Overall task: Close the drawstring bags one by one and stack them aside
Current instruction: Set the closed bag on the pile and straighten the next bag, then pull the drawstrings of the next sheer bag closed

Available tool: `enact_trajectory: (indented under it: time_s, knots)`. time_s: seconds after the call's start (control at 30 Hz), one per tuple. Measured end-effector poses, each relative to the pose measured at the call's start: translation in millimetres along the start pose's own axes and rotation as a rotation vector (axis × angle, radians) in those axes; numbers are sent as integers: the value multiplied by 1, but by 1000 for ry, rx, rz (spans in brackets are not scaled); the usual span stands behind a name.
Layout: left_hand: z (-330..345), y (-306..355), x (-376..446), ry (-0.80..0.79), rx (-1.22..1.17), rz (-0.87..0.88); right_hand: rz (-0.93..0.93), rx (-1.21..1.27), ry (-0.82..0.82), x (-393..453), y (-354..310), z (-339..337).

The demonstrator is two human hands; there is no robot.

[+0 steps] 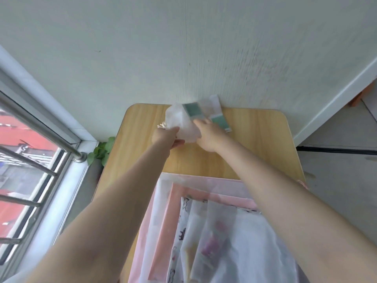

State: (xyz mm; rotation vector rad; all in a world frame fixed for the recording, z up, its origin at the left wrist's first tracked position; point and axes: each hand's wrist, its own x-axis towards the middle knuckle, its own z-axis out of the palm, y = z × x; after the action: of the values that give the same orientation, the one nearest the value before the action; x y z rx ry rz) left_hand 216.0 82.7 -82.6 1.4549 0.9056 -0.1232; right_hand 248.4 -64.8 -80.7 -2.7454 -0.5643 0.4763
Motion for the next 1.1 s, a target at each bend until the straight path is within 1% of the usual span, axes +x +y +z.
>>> enact_trajectory:
  time_s: [0.03,0.1,0.17,0.2,0.23,0.27,0.3,0.37,0.4,0.47,0.5,0.6,0.67,0.73,0.8,0.87,0.93,1.03,1.1]
  knots:
    - [-2,0,-2,22,15,-2,1,20,15,-4,0,-3]
    - [-7,3,-13,148,91,42,11,47,55,-18,-2,-13]
    - [-11,4,-38,268,180,187,30,64,67,-38,-5,-22]
    - [-12,2,-55,269,253,294,42,79,58,-49,-5,-26]
    - [-9,-2,-70,211,357,393,58,95,44,-59,-6,-28]
    - [-6,-8,-92,97,480,477,71,110,28,-75,-6,-31]
    - [-1,-15,-110,-50,631,522,75,111,-4,-90,-6,-32]
    - [7,-33,-142,-330,1002,558,73,88,-101,-122,-7,-35]
    - [10,-42,-154,-429,1152,560,85,76,-154,-134,-6,-35]
    - [12,-60,-176,-546,1307,567,135,52,-210,-157,-1,-31]
    - [13,-69,-184,-558,1368,586,158,47,-207,-167,2,-27]
    - [16,-93,-195,-483,1533,701,183,54,-203,-191,7,-19]
    - [17,-104,-198,-390,1556,772,172,7,-213,-206,10,-16]
    - [14,-111,-197,-310,1574,788,171,-82,-208,-220,11,-15]
    - [10,-115,-196,-253,1617,777,172,-206,-161,-229,15,-11]
    - [7,-116,-198,-212,1591,766,172,-305,-116,-235,18,-7]
    - [5,-117,-201,-171,1526,777,160,-347,-87,-240,18,-7]
    - [1,-113,-205,-131,1445,762,104,-308,11,-242,17,-9]
    - [-3,-107,-207,-117,1464,754,52,-271,76,-244,16,-12]
